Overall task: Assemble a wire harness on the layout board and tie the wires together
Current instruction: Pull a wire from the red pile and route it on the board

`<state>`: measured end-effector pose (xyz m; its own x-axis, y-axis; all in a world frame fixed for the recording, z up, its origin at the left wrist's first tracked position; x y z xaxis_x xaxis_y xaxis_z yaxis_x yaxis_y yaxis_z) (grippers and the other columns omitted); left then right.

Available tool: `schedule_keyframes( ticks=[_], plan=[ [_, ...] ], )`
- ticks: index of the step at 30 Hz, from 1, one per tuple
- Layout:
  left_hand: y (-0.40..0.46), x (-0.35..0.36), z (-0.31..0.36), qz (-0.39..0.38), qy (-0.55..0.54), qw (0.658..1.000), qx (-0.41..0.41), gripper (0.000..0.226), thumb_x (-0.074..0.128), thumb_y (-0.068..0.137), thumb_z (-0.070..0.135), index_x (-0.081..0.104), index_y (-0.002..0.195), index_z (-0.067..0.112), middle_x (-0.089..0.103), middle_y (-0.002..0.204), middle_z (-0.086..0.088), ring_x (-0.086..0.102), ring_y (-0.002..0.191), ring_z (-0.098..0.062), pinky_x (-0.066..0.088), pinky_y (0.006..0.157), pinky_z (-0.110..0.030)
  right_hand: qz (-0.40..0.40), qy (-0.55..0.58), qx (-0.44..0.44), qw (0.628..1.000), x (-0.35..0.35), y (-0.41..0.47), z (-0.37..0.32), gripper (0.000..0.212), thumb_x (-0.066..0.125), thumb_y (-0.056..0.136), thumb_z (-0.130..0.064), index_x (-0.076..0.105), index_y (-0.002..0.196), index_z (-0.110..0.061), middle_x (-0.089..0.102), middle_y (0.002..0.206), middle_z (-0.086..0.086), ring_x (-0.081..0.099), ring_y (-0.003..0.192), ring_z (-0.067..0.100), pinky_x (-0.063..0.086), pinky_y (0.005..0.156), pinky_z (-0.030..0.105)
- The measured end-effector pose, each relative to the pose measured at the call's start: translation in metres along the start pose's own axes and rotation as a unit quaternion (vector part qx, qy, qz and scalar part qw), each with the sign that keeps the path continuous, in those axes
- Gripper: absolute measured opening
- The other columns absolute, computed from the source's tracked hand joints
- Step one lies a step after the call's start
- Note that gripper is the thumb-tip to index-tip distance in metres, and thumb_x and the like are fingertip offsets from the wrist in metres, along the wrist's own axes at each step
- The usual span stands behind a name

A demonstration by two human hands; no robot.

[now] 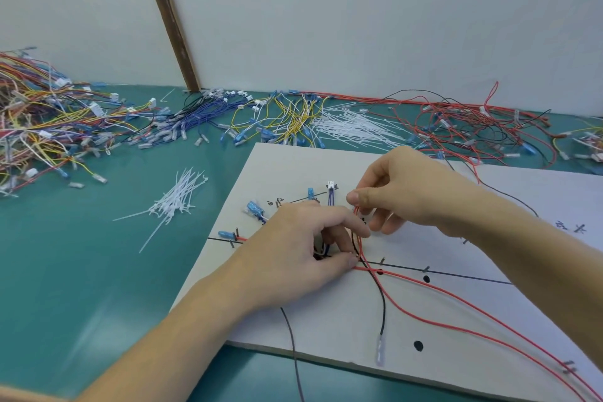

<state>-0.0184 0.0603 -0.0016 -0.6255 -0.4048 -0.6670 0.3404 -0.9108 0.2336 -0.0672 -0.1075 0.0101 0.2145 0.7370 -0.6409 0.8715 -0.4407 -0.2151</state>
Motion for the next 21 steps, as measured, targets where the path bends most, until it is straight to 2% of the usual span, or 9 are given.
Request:
schedule_keyframes(
  ticks=[2, 5, 8, 11, 14, 18, 21],
  plan=[
    [0.0006, 0.0002, 0.0009, -0.004, 0.012, 1.0, 0.007, 0.029, 0.077, 0.087, 0.022, 0.073, 0.112, 0.037, 0.07, 0.088, 0.02, 0.059, 0.085, -0.004, 0.038, 0.072, -0.011, -0.01, 0.02, -0.001, 1.0, -0.0009, -0.002, 0.0012, 0.019, 0.079, 0.091, -0.026, 0.076, 0.082, -0.009, 0.078, 0.072, 0.009, 0.077, 0.064, 0.024, 0.058, 0.05, 0.027],
    [0.0015, 0.0008, 0.003, -0.007, 0.037, 0.999, 0.026, 0.025, 0.078, 0.088, 0.021, 0.077, 0.109, 0.034, 0.063, 0.082, 0.028, 0.058, 0.089, -0.003, 0.036, 0.077, -0.01, -0.007, 0.068, -0.02, 0.997, 0.0006, -0.0054, 0.0015, 0.018, 0.079, 0.091, -0.022, 0.074, 0.083, -0.006, 0.078, 0.073, 0.011, 0.076, 0.063, 0.023, 0.059, 0.053, 0.027],
    [0.002, 0.0007, 0.0029, -0.004, 0.044, 0.999, 0.032, 0.022, 0.079, 0.087, 0.02, 0.079, 0.106, 0.032, 0.059, 0.078, 0.028, 0.058, 0.088, -0.002, 0.035, 0.077, -0.009, 0.001, 0.096, -0.046, 0.994, 0.0004, -0.0063, -0.0005, 0.018, 0.08, 0.09, -0.019, 0.071, 0.085, -0.004, 0.078, 0.074, 0.01, 0.074, 0.059, 0.02, 0.059, 0.052, 0.028],
    [0.0017, -0.0007, 0.0006, 0.01, 0.035, 0.999, 0.021, 0.021, 0.081, 0.085, 0.021, 0.08, 0.103, 0.032, 0.062, 0.076, 0.024, 0.058, 0.082, -0.001, 0.036, 0.071, -0.007, 0.018, 0.071, -0.043, 0.996, 0.0, -0.0055, 0.0027, 0.017, 0.08, 0.089, -0.018, 0.071, 0.083, -0.005, 0.076, 0.066, 0.01, 0.073, 0.056, 0.022, 0.06, 0.051, 0.03],
    [0.0011, -0.0012, -0.0008, 0.017, 0.034, 0.999, 0.008, 0.022, 0.083, 0.083, 0.026, 0.08, 0.104, 0.032, 0.066, 0.08, 0.019, 0.06, 0.08, -0.002, 0.039, 0.068, -0.007, 0.035, 0.035, -0.038, 0.998, 0.0038, -0.0039, 0.0062, 0.018, 0.079, 0.091, -0.019, 0.07, 0.081, -0.006, 0.075, 0.064, 0.011, 0.075, 0.059, 0.031, 0.064, 0.055, 0.039],
    [0.0018, -0.0041, -0.0008, 0.038, 0.042, 0.998, -0.002, 0.024, 0.087, 0.079, 0.028, 0.081, 0.102, 0.032, 0.067, 0.082, 0.02, 0.059, 0.08, 0.003, 0.039, 0.068, -0.006, 0.058, -0.027, -0.062, 0.996, 0.005, -0.0008, 0.0016, 0.019, 0.078, 0.09, -0.023, 0.068, 0.079, -0.012, 0.074, 0.061, 0.007, 0.074, 0.055, 0.025, 0.065, 0.061, 0.047],
    [0.0013, -0.0053, -0.0012, 0.046, 0.047, 0.998, -0.009, 0.025, 0.089, 0.077, 0.029, 0.08, 0.1, 0.033, 0.067, 0.084, 0.021, 0.058, 0.079, 0.004, 0.038, 0.067, -0.006, 0.066, -0.052, -0.065, 0.994, 0.0047, -0.0007, 0.0005, 0.021, 0.08, 0.088, -0.027, 0.069, 0.075, -0.014, 0.073, 0.058, 0.005, 0.073, 0.053, 0.024, 0.064, 0.061, 0.046]
  ],
)
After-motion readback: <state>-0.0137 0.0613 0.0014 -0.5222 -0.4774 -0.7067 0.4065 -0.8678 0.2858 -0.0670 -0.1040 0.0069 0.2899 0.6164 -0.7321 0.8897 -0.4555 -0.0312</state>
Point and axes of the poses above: each hand's wrist, its own y-axis towards the middle knuckle, its own x-axis out of the palm, z = x × y, the point moved 6 cm from there along y, towards the middle knuckle
